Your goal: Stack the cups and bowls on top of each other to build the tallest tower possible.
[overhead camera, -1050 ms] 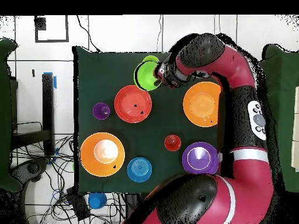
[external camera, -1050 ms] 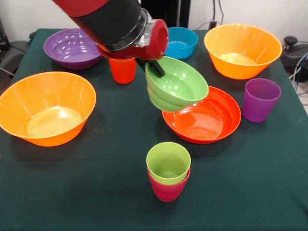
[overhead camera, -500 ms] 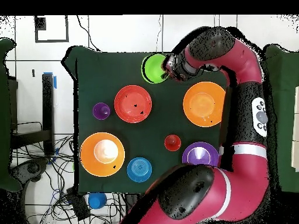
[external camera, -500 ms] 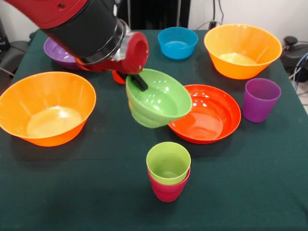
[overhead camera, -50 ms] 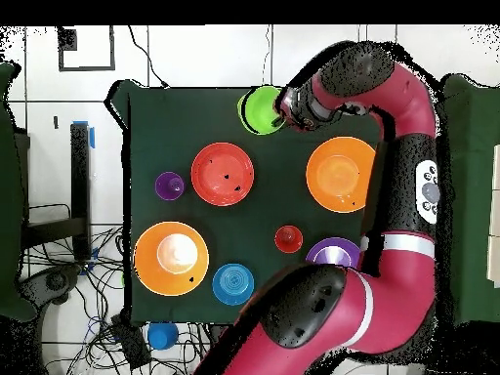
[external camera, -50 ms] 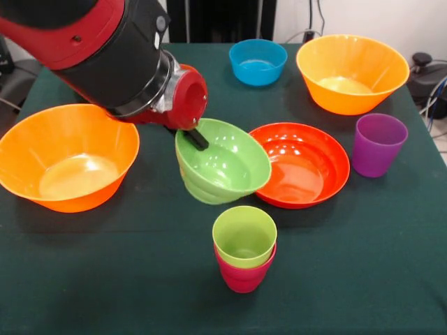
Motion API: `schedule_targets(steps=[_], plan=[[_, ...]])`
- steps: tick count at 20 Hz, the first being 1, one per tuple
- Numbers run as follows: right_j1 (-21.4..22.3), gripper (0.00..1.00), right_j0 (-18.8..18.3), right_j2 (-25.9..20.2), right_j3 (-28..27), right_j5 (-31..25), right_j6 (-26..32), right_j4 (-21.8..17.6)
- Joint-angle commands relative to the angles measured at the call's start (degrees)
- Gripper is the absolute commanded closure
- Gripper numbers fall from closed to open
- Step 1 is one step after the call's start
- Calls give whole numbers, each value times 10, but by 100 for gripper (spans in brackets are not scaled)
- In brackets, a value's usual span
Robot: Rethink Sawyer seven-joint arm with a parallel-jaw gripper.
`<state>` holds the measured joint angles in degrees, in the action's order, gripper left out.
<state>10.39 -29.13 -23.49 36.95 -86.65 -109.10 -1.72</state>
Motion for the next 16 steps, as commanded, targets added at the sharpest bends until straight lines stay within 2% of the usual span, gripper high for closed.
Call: schedule_targets(steps=[1,5,7,16], plan=[[-46,100,31,-51,-72,-63,70,-26],[-49,100,36,-51,-76,-62,58,-15],[-61,100,40,-58,-101,-73,55,-18],[-66,100,44,-64,-115,-86,47,-15]])
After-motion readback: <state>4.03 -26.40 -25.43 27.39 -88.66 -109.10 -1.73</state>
